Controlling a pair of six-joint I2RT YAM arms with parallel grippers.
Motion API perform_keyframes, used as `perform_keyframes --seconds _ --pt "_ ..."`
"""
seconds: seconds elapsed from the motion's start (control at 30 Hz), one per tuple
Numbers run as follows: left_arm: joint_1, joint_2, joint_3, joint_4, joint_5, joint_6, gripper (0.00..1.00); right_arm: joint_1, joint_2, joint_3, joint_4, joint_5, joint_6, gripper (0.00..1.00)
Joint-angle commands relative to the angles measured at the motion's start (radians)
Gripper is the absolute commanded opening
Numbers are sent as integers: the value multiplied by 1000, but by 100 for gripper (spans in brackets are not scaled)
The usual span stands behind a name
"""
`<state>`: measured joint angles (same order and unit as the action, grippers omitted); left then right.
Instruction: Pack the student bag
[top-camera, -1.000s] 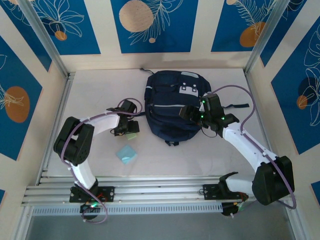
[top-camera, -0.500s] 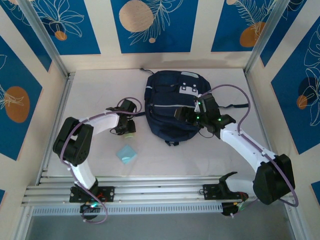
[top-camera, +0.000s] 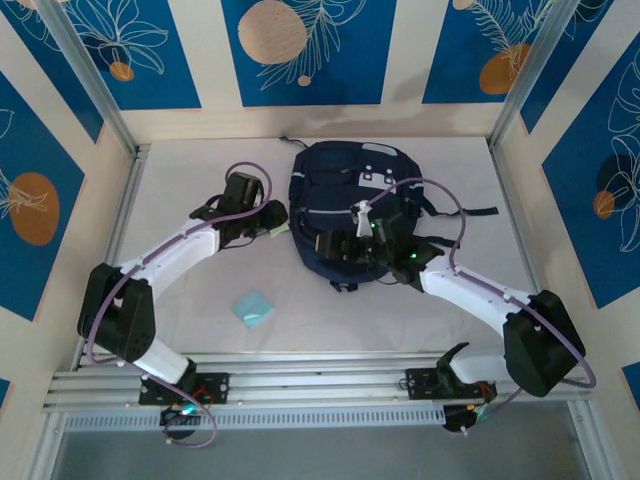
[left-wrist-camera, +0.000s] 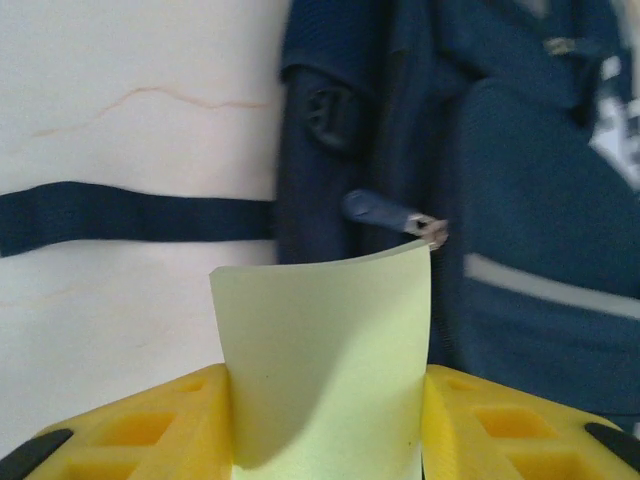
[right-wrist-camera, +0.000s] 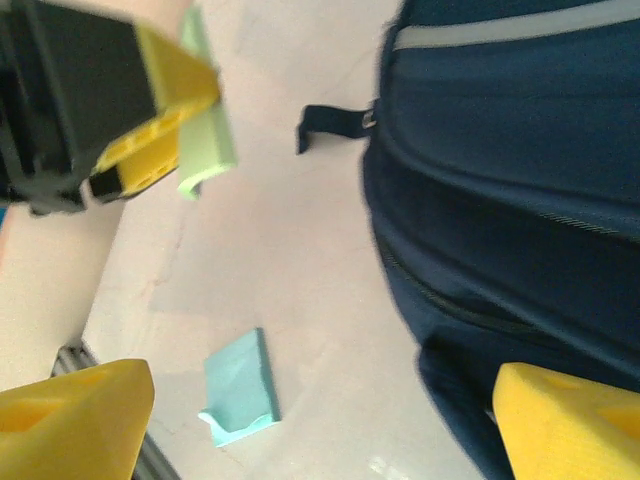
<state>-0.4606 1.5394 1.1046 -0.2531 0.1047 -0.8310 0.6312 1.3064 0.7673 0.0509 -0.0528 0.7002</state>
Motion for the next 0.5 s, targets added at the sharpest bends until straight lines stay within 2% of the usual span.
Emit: perform_keyframes --seconds 0.0,0.13,0.3,0.4,0.47 --pt "-15 -19 -69 180 111 -191 46 50 36 -22 224 -26 12 88" --pt "-50 -31 -115 272 125 -287 45 99 111 0 312 3 4 87" --pt "-77 -44 -144 313 136 -334 45 126 210 45 374 30 4 84" --pt "-85 -58 -165 332 137 -355 45 127 258 69 384 60 1 76" --pt "-89 -67 -174 329 133 -355 45 123 274 75 402 85 2 67"
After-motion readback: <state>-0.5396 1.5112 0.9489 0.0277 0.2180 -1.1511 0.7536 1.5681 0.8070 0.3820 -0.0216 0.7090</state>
